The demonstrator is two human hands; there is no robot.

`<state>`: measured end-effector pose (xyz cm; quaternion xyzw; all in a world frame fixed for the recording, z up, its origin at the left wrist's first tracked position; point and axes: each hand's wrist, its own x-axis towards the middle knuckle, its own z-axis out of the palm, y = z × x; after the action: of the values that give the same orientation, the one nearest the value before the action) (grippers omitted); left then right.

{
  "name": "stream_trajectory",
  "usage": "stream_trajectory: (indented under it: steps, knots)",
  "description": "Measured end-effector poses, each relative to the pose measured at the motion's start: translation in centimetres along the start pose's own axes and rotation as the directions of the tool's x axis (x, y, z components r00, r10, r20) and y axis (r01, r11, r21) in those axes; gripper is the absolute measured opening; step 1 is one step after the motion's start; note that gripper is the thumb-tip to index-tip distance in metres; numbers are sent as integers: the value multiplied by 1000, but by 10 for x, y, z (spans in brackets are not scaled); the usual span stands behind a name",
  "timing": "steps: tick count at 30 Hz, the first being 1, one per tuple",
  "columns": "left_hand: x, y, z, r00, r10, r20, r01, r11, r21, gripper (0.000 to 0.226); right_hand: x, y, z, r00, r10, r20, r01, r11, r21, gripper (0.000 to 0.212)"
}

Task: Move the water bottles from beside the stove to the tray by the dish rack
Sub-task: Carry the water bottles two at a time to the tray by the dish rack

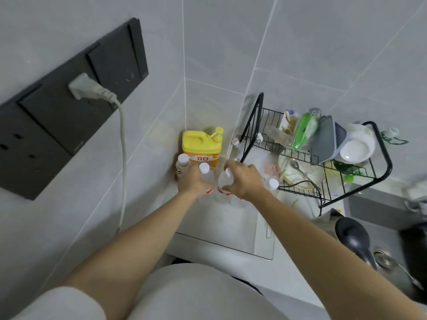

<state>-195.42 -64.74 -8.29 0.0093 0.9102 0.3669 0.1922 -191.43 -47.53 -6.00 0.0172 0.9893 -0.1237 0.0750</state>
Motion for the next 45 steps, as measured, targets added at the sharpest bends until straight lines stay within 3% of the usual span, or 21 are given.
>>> stream_trajectory:
  steps: [4, 6, 9, 12, 16, 19, 23, 30, 37, 43, 45]
  knots:
    - [12, -2, 11, 996, 80, 33, -80, 997, -22, 56, 7, 13, 8, 1000, -11, 2, 11, 994, -112, 60]
    - [15, -4, 14, 992, 126, 16, -125, 991, -42, 71, 9, 16, 12, 1000, -21, -6, 20, 989, -150, 62]
    - [17, -9, 16, 981, 192, 7, -191, 980, -55, 87, 9, 17, 15, 998, -53, -22, 48, 983, -176, 65]
    - [21, -12, 15, 966, 257, 37, -257, 966, -17, 89, 8, 21, 13, 998, -63, -12, 61, 985, -163, 65]
    - [25, -7, 1, 938, 346, 4, -345, 934, 89, 57, 7, 28, 7, 994, -108, -7, 106, 986, -127, 55]
    - [27, -1, -9, 897, 432, 92, -441, 869, 224, 27, 8, 31, 1, 990, -141, 13, 142, 986, -85, 43]
    - [27, 7, -12, 869, 467, 163, -495, 824, 276, 18, 7, 30, -4, 993, -121, -5, 121, 993, 10, 35]
    - [26, 11, -1, 872, 484, 69, -484, 837, 254, 29, 5, 33, -10, 993, -107, -53, 111, 991, 74, 34]
    - [27, 9, -7, 877, 470, 102, -479, 835, 270, 29, 4, 28, -7, 994, -104, -14, 104, 993, 46, 34]
    - [16, 14, -5, 885, 442, 150, -460, 771, 441, 38, 2, 22, -8, 998, -22, 58, 18, 997, 72, 48]
    - [8, 23, -4, 922, 371, 108, -371, 773, 515, 42, -8, 24, -10, 998, 12, 54, -19, 992, 127, 58]
